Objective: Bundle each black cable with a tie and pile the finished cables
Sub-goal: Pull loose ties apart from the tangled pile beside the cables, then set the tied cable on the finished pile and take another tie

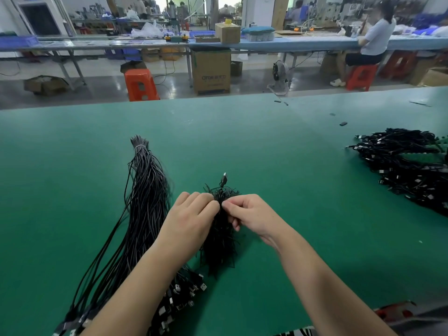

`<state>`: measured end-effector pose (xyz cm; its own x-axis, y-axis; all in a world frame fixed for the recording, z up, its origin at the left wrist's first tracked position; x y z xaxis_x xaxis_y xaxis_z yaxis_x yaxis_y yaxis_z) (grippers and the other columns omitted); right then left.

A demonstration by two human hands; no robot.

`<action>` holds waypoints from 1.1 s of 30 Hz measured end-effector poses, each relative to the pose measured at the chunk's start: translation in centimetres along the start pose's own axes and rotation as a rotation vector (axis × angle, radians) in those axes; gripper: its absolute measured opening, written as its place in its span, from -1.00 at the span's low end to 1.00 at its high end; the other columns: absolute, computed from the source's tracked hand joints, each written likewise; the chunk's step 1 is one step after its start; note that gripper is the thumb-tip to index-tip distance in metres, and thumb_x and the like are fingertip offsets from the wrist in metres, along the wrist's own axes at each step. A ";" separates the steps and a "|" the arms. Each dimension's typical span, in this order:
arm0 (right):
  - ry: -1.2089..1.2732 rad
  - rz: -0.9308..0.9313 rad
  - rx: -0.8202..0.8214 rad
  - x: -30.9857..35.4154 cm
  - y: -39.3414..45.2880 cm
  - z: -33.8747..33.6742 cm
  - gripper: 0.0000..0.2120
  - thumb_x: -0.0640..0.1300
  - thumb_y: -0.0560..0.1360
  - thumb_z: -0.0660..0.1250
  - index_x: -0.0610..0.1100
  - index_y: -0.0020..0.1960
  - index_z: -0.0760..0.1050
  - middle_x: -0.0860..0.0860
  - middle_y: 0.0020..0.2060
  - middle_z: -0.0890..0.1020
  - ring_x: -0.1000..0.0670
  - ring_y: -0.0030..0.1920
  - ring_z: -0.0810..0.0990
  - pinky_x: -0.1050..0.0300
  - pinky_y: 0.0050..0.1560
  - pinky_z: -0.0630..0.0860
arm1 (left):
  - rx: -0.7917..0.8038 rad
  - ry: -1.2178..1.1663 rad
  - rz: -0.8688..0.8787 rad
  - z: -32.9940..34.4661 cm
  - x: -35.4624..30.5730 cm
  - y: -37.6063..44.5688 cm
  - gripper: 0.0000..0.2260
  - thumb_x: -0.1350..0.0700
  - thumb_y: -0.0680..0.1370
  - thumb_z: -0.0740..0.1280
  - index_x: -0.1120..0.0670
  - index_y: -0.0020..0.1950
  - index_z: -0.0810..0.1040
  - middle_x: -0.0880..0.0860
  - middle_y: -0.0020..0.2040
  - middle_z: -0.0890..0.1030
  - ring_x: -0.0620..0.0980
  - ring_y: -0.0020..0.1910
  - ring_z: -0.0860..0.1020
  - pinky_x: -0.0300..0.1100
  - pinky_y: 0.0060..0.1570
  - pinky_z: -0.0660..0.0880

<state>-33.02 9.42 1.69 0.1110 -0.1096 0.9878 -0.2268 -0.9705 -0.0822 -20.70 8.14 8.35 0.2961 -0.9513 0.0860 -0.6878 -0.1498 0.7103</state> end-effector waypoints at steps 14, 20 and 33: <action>0.193 0.099 0.106 -1.5 -0.6 2.4 -0.53 0.06 0.61 0.26 -0.40 0.07 0.53 -0.20 -0.19 0.48 -0.07 -0.30 0.50 0.13 -0.26 0.56 | -0.021 -0.158 -0.100 1.3 0.7 -2.0 -0.86 0.32 0.51 0.34 0.23 0.02 0.67 0.09 -0.05 0.67 0.07 -0.16 0.60 -0.05 -0.17 0.54; 0.453 0.093 0.117 -2.3 -0.4 2.6 -0.76 -0.01 0.51 0.38 -0.17 -0.01 0.68 -0.14 -0.23 0.57 -0.03 -0.34 0.52 0.18 -0.33 0.56 | -0.101 -0.299 -0.308 0.7 1.8 -2.0 -0.85 0.21 0.59 0.33 0.20 0.02 0.70 0.07 -0.07 0.63 0.04 -0.15 0.58 -0.10 -0.14 0.55; -0.666 0.223 -0.370 -4.7 1.4 -9.9 -0.76 0.12 0.48 0.48 -0.06 -0.13 0.67 0.09 -0.29 0.68 0.09 -0.26 0.63 0.15 -0.19 0.55 | 0.227 -0.076 -0.753 5.5 10.2 -7.9 -0.81 0.07 0.58 0.37 0.12 0.13 0.66 0.06 0.16 0.52 0.02 -0.12 0.55 -0.10 -0.10 0.51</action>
<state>-43.47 10.70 -1.75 0.5540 -0.5119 0.6565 -0.6055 -0.7890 -0.1042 -15.91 -1.85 -0.24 0.6952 -0.5865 -0.4156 -0.4411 -0.8046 0.3976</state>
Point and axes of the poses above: each hand's wrist, its own y-axis towards the middle knuckle, its own z-axis out of the palm, x = y × z, the point moved 9 cm from there along y, towards the middle knuckle
